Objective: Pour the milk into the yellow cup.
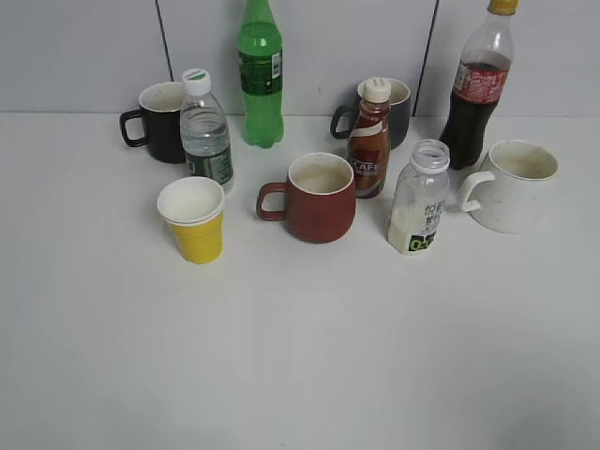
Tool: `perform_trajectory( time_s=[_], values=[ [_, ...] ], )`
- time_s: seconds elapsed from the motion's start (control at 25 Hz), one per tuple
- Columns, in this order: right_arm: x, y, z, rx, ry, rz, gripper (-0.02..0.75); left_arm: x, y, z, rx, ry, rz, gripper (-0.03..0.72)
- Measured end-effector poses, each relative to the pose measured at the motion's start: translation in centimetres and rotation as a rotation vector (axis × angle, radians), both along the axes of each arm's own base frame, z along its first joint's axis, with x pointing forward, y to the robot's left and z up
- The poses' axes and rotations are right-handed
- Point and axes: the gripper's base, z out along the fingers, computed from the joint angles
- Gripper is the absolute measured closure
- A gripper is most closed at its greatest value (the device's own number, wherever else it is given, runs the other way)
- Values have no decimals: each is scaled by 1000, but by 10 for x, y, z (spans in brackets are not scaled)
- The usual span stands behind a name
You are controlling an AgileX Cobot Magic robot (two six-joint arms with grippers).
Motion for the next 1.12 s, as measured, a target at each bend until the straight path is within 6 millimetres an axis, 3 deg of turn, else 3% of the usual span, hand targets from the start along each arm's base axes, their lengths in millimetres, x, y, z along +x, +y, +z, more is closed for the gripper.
perform_trajectory(
  time_s=[0.36, 1.12],
  values=[
    [4, -8, -1, 40, 16, -137, 193, 0, 0, 0, -1, -2, -1, 120],
    [1, -2, 0, 52, 14, -58, 193, 0, 0, 0, -1, -2, -1, 120]
  ],
)
